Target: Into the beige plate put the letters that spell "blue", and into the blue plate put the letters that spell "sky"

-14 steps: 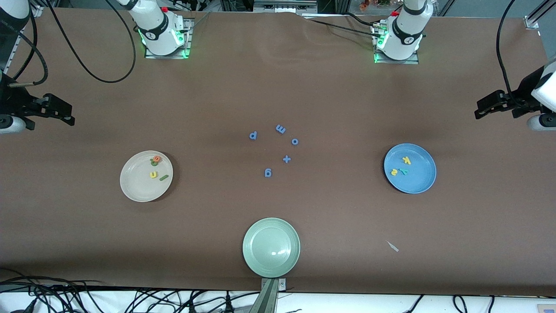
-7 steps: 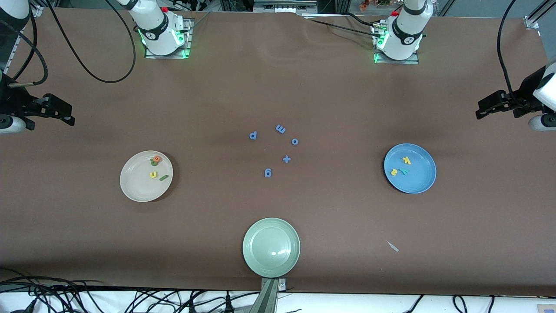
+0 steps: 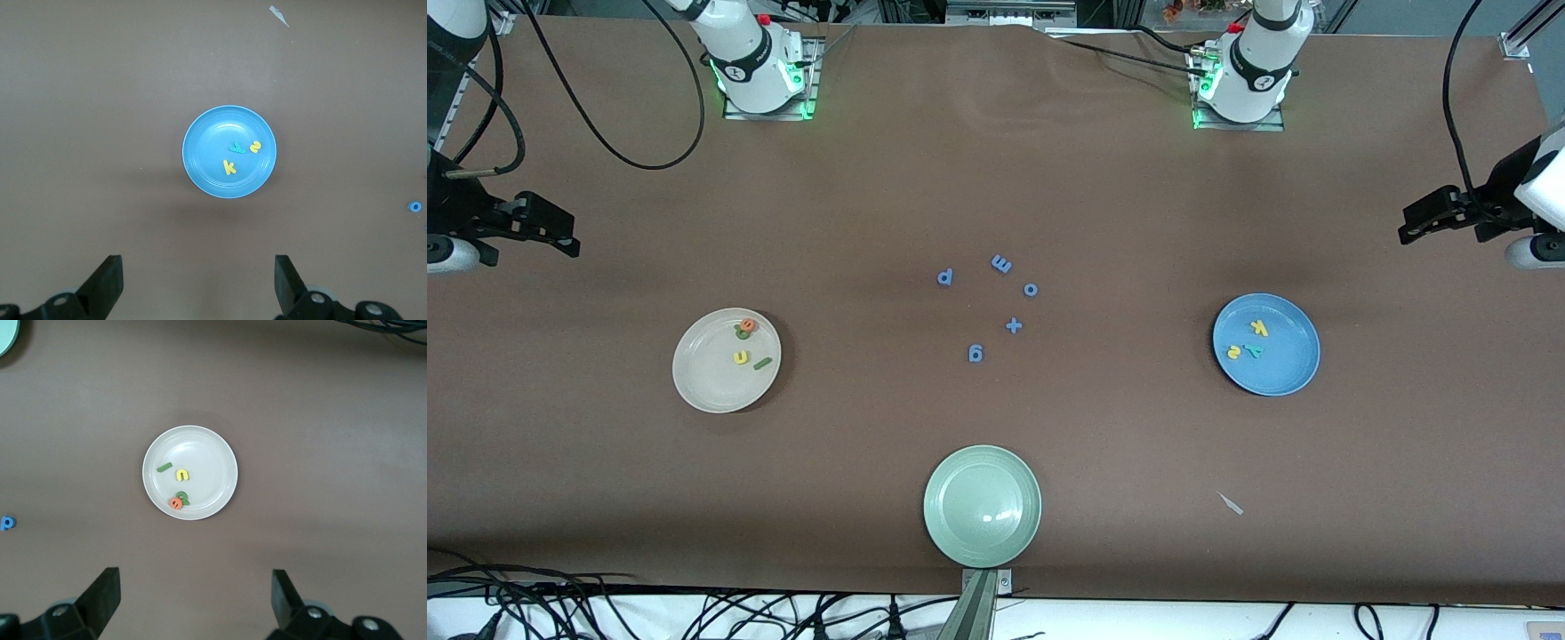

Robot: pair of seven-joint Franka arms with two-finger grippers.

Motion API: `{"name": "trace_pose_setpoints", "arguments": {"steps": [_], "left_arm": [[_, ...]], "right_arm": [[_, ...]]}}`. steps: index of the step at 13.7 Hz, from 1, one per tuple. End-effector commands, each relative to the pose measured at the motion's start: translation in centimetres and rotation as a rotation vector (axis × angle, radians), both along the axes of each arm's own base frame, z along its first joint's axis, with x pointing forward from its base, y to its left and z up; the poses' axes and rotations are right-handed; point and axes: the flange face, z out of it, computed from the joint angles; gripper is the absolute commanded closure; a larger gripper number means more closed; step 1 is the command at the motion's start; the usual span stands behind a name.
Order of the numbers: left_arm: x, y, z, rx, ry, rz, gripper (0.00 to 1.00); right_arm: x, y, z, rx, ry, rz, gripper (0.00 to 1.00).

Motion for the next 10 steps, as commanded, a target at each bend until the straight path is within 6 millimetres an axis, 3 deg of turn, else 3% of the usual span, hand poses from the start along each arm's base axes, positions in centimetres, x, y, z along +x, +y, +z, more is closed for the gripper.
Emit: {"name": "trace_pose_setpoints", "arguments": {"steps": [1, 10], "left_arm": [[0.19, -0.44, 0.25, 0.002, -0.008, 0.020, 0.00], [0.36, -0.67, -0.03, 0.006, -0.003, 0.020, 0.00]], "right_arm": [[-0.09, 0.01, 0.37, -0.013, -0.004, 0.003, 0.00], [-0.05, 0.04, 0.41, -0.010, -0.004, 0.003, 0.00]]}}
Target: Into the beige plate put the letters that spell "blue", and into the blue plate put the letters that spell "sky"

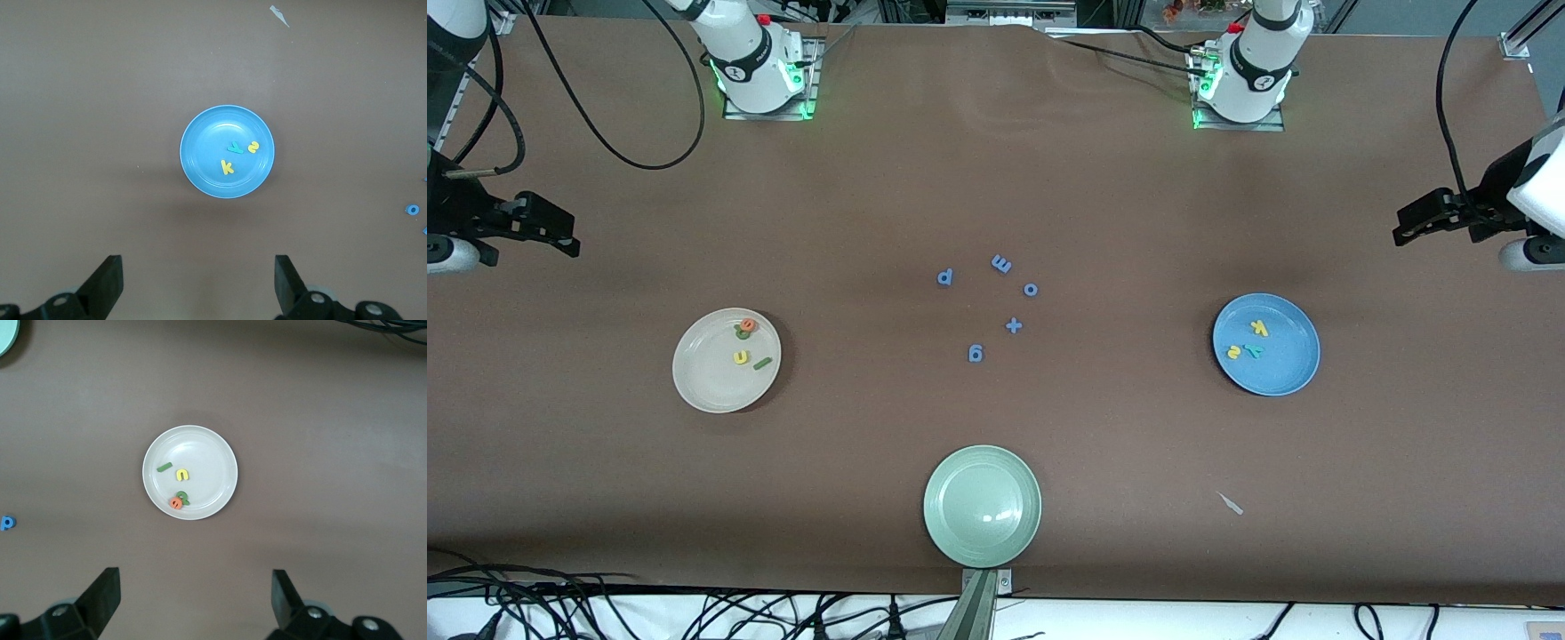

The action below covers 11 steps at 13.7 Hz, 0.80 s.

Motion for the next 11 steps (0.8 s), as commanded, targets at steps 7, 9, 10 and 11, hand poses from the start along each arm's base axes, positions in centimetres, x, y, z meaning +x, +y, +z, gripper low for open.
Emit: {"name": "trace_pose_setpoints", "arguments": {"steps": [7, 9, 10, 11], "left_arm": [[0.27, -0.72, 0.16, 0.002, -0.006, -0.003, 0.00], [0.27, -0.80, 0.16, 0.002, -0.006, -0.003, 0.00], [0.27, -0.80, 0.16, 0.002, -0.006, -0.003, 0.00], [0.27, -0.97, 0.16, 0.002, -0.006, -0.006, 0.00]], "right_arm": [[0.00, 0.04, 0.46, -0.010, -0.009, 0.005, 0.00], [0.01, 0.04, 0.48, -0.010, -0.010, 0.003, 0.00], [0.01, 0.04, 0.48, -0.010, -0.010, 0.003, 0.00], [0.02, 0.04, 0.55, -0.010, -0.012, 0.005, 0.00]]}}
